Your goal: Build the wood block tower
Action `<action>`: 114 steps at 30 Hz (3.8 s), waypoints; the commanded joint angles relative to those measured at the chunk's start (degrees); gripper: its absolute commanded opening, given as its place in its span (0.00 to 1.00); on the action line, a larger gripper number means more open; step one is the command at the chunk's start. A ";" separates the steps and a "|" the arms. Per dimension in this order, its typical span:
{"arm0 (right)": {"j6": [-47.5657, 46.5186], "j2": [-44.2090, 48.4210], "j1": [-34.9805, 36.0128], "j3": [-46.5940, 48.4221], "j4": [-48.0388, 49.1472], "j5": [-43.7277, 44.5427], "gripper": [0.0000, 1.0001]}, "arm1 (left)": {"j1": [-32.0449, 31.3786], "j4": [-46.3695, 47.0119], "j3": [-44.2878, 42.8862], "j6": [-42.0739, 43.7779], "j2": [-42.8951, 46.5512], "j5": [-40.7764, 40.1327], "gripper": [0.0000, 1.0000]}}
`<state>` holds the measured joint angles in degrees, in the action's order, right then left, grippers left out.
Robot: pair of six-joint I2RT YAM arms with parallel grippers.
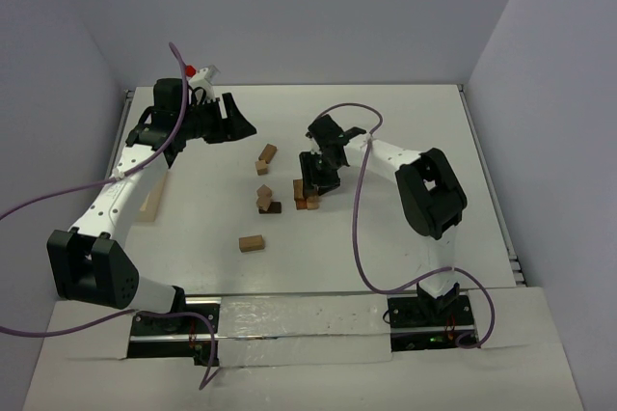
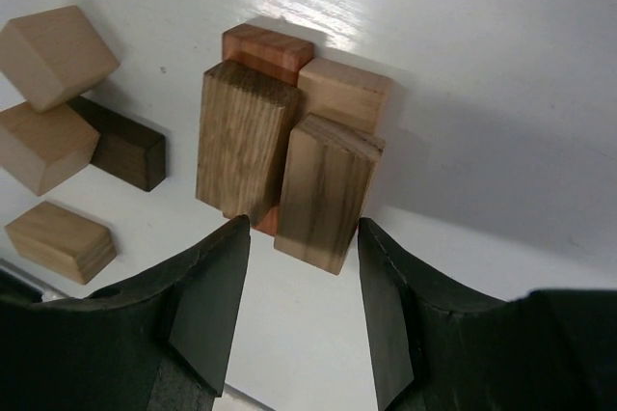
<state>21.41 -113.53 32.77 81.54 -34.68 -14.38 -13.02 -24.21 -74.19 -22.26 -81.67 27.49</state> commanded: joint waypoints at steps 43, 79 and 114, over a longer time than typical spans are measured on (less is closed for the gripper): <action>8.09 -2.41 8.05 13.14 -9.93 18.20 1.00 | 0.36 0.86 -2.32 -1.21 -0.37 -0.68 0.71; 6.87 -7.79 7.73 14.88 -10.68 16.55 1.00 | 0.36 1.02 -1.91 -1.04 -0.42 -0.58 0.70; 5.53 -9.44 7.49 15.81 -10.92 17.84 0.92 | 0.36 1.18 -1.66 -1.10 -0.25 0.09 0.69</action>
<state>26.99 -122.15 40.51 94.56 -44.72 2.15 -13.02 -24.18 -74.19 -23.31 -82.24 27.03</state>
